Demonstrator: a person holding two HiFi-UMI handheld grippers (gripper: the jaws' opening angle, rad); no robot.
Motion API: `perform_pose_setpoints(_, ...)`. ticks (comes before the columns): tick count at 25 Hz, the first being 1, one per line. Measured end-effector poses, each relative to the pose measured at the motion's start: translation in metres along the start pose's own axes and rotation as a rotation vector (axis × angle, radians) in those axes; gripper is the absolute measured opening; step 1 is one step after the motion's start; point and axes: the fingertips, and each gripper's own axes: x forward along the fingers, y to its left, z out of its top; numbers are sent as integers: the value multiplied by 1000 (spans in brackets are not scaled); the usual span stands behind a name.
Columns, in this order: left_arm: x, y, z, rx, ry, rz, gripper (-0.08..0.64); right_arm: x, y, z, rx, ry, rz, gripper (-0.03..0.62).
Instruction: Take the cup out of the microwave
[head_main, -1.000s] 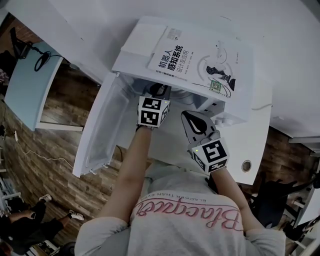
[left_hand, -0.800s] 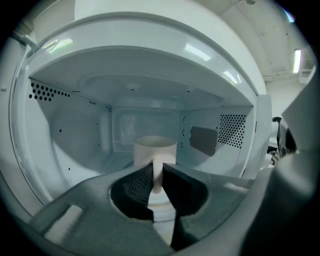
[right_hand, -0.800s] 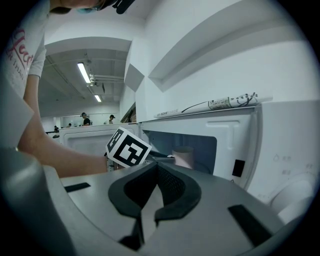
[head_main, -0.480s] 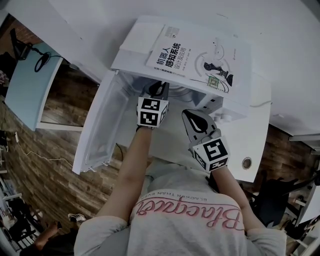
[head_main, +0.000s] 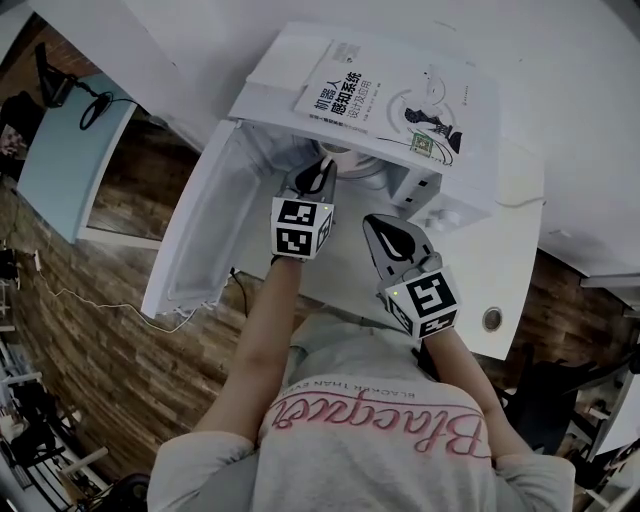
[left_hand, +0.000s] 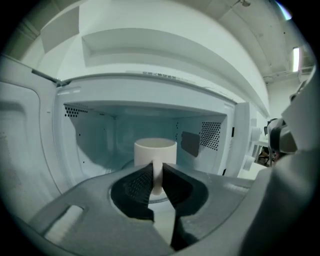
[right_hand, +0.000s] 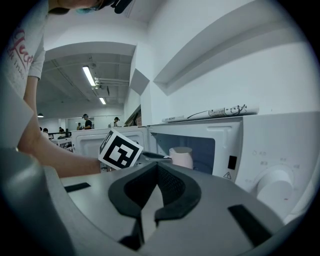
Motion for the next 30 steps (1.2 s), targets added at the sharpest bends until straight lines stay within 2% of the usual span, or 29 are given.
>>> perform_pose_setpoints(4,-18,-8,0,-7,-10,20,44,-10,6,1,10,-9,11,9)
perform_pose_setpoints(19,-89,-39,5,7,-25,44,44,-47,17,11,48,-32,-37,9)
perform_pose_setpoints(30,-139,-64,28,11,-74,44,44,-63,29,23,-1,-87,-33,9)
